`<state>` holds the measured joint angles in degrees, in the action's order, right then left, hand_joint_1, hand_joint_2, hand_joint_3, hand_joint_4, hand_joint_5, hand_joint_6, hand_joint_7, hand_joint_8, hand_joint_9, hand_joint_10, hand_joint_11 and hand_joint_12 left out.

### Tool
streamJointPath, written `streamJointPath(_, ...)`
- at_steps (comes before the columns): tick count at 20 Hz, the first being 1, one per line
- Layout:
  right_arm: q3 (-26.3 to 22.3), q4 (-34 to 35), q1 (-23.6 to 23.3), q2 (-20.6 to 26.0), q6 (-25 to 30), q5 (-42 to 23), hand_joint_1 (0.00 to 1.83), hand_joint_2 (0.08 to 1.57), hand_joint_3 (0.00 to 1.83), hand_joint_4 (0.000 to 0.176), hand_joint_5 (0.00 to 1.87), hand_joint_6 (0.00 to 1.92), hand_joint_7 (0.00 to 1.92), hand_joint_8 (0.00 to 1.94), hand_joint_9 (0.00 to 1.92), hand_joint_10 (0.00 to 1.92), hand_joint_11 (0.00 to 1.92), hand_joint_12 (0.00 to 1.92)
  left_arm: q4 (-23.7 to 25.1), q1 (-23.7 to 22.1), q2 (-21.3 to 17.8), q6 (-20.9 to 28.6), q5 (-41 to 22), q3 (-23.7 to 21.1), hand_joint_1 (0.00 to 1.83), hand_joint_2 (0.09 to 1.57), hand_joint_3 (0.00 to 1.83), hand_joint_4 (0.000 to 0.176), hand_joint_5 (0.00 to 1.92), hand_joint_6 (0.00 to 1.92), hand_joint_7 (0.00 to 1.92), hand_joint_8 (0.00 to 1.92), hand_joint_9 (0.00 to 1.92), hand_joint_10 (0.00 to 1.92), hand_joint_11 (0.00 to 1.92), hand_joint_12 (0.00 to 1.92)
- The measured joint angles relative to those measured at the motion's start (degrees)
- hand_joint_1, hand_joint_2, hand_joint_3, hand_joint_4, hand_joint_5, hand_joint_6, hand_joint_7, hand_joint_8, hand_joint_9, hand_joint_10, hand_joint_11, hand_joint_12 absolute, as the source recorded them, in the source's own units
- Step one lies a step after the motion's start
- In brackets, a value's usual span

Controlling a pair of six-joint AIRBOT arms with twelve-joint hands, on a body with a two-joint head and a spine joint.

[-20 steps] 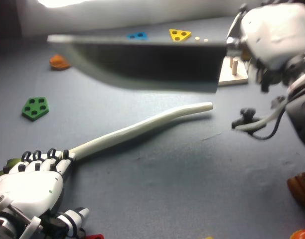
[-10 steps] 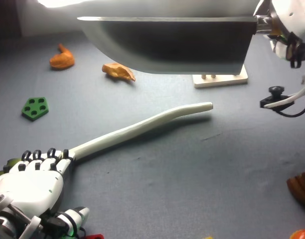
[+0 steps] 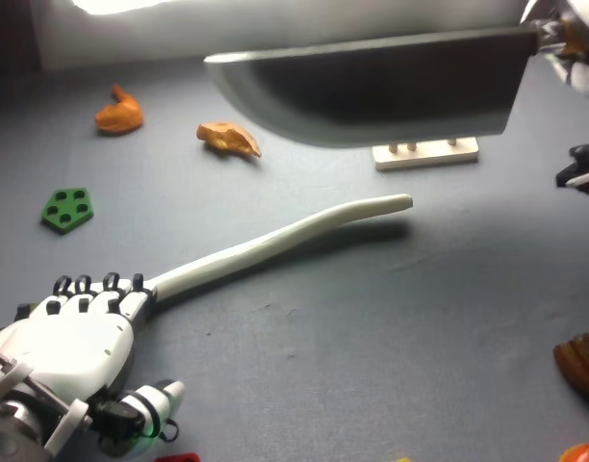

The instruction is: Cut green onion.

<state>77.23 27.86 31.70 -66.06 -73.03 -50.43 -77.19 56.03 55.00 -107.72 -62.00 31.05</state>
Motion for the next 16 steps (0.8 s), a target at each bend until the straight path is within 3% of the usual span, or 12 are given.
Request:
streamJointPath(9,8.13,-7.96,1.42,-0.7,13.77,-0.31,1.57,1.07,0.29,0.176,1.37,1.92,1.48,1.94,1.6,1.92,1.63,1.92,1.31,-4.02,-2.01,-0.04,3.32,0.79,0.36,1.37,0.0,0.0,0.0,0.0,0.0,0.0,0.0,0.0,0.0,0.0)
streamJointPath(16,14.73,-8.96,2.47,-3.96,18.84,-0.28,1.61,1.06,0.29,0.176,1.37,1.92,1.47,1.94,1.61,1.92,1.62,1.92,3.1,-9.01,-3.85,-1.99,9.6,2.4,0.37,1.37,0.0,0.0,0.0,0.0,0.0,0.0,0.0,0.0,0.0,0.0)
